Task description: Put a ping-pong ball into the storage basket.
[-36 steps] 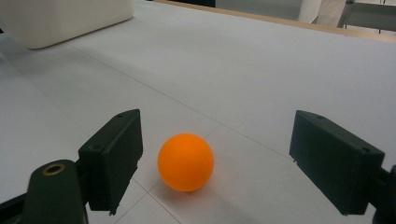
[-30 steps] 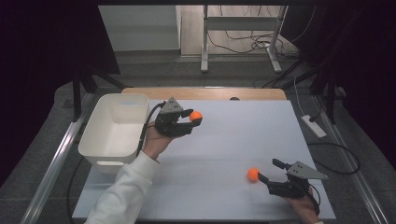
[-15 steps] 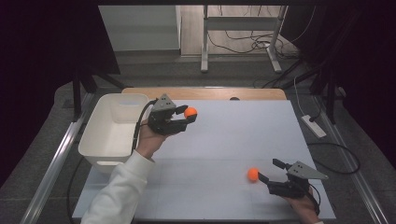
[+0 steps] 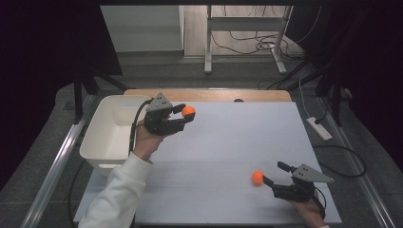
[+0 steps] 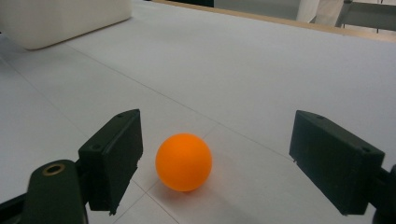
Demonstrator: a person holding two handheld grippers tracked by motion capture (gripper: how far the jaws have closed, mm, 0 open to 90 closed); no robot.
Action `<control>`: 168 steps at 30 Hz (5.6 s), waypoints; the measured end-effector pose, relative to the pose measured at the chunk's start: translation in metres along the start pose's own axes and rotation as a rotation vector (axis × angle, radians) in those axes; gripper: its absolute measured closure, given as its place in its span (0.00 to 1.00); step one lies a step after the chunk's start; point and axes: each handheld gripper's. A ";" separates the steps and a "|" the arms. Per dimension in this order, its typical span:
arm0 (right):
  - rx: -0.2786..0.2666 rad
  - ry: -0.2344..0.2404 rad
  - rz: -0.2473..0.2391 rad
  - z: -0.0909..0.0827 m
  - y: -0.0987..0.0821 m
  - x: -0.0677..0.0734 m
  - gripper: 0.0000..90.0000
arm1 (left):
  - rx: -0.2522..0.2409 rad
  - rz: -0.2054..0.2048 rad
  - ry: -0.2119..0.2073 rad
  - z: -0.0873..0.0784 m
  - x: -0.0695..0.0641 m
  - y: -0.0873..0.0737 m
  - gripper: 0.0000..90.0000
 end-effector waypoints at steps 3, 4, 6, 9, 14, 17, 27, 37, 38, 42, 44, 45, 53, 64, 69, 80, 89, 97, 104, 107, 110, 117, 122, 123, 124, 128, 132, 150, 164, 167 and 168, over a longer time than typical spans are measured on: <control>0.001 -0.001 -0.001 0.000 0.000 0.000 0.20 | -0.002 -0.001 0.008 -0.003 0.002 0.001 0.56; 0.000 0.000 0.000 0.000 0.000 0.000 0.20 | -0.003 0.000 0.009 -0.004 0.002 0.001 0.56; 0.001 -0.001 -0.002 0.000 0.000 0.000 0.20 | -0.007 -0.003 0.014 -0.005 0.003 0.001 0.56; 0.001 -0.002 -0.001 0.000 0.000 0.000 0.20 | -0.009 -0.007 0.021 -0.008 0.005 0.002 0.56; 0.003 -0.001 -0.001 0.000 0.000 0.000 0.20 | -0.014 -0.013 0.044 -0.013 0.009 0.004 0.56; 0.004 -0.001 -0.002 0.000 0.000 0.000 0.20 | -0.018 -0.014 0.054 -0.016 0.011 0.004 0.56; 0.006 -0.002 -0.003 0.000 0.000 0.000 0.20 | -0.029 -0.022 0.078 -0.026 0.019 0.006 0.56; 0.006 -0.002 -0.004 0.000 0.000 0.000 0.20 | -0.037 -0.034 0.110 -0.034 0.028 0.005 0.56; 0.006 -0.002 -0.004 0.000 0.000 0.000 0.20 | -0.042 -0.036 0.119 -0.035 0.029 0.005 0.56; 0.005 -0.003 -0.005 0.000 0.000 0.001 0.20 | -0.044 -0.039 0.137 -0.038 0.034 0.005 0.56; 0.004 -0.004 -0.004 0.000 0.000 0.001 0.20 | -0.043 -0.043 0.143 -0.040 0.036 0.005 0.56; 0.006 -0.003 -0.005 0.000 0.000 0.001 0.20 | -0.043 -0.045 0.146 -0.041 0.037 0.005 0.56; 0.005 -0.003 -0.006 0.000 0.000 0.001 0.20 | -0.034 -0.057 0.174 -0.046 0.046 0.003 0.56; 0.004 -0.004 -0.006 0.000 0.000 0.001 0.20 | -0.019 -0.077 0.220 -0.053 0.062 -0.002 0.56; 0.005 -0.004 -0.007 0.000 0.000 0.001 0.20 | -0.010 -0.082 0.244 -0.056 0.068 -0.004 0.56; 0.005 -0.005 -0.008 0.000 0.001 0.001 0.20 | 0.018 -0.101 0.293 -0.061 0.081 -0.011 0.56; 0.006 -0.004 -0.007 0.000 0.001 0.000 0.20 | 0.032 -0.126 0.329 -0.065 0.093 -0.015 0.56; 0.008 -0.007 -0.004 0.000 0.000 0.000 0.20 | 0.069 -0.153 0.362 -0.065 0.104 -0.020 0.56; 0.007 -0.007 -0.004 0.000 0.000 0.000 0.20 | 0.111 -0.176 0.373 -0.061 0.114 -0.024 0.56; 0.007 -0.008 -0.003 0.000 0.000 0.000 0.20 | 0.125 -0.180 0.373 -0.060 0.116 -0.026 0.56; 0.007 -0.008 -0.004 0.001 0.000 0.000 0.20 | 0.152 -0.188 0.379 -0.058 0.119 -0.028 0.56; 0.007 -0.009 -0.004 0.001 0.000 0.000 0.20 | 0.212 -0.220 0.379 -0.054 0.125 -0.031 0.56; 0.009 -0.009 -0.006 0.001 0.000 0.000 0.20 | 0.225 -0.223 0.382 -0.054 0.127 -0.032 0.56; 0.009 -0.009 -0.005 0.001 0.000 0.000 0.20 | 0.226 -0.224 0.382 -0.054 0.128 -0.033 0.56; 0.008 -0.009 -0.005 0.001 0.000 0.000 0.20 | 0.226 -0.226 0.382 -0.054 0.128 -0.033 0.56; 0.009 -0.009 -0.007 0.001 0.000 0.000 0.20 | 0.221 -0.224 0.381 -0.054 0.127 -0.032 0.56; 0.009 -0.009 -0.007 0.001 0.000 0.000 0.20 | 0.213 -0.217 0.379 -0.055 0.126 -0.030 0.56; 0.007 -0.010 -0.005 0.001 0.000 -0.001 0.20 | 0.004 -0.201 0.271 -0.076 0.097 -0.009 0.25; -0.005 -0.010 0.023 0.002 0.001 -0.005 0.20 | -0.064 -0.161 0.122 -0.075 0.064 0.001 0.23; -0.010 -0.013 0.028 0.003 0.002 -0.006 0.20 | -0.068 -0.151 0.096 -0.072 0.058 0.001 0.23; -0.010 -0.013 0.027 0.003 0.002 -0.006 0.20 | -0.068 -0.151 0.096 -0.072 0.058 0.001 0.24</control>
Point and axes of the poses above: each handheld gripper's, and its own axes: z roughly forward along the jaws, y roughly out of its top, x roughly to its left, and after that the axes turned 6 degrees about -x, right-handed
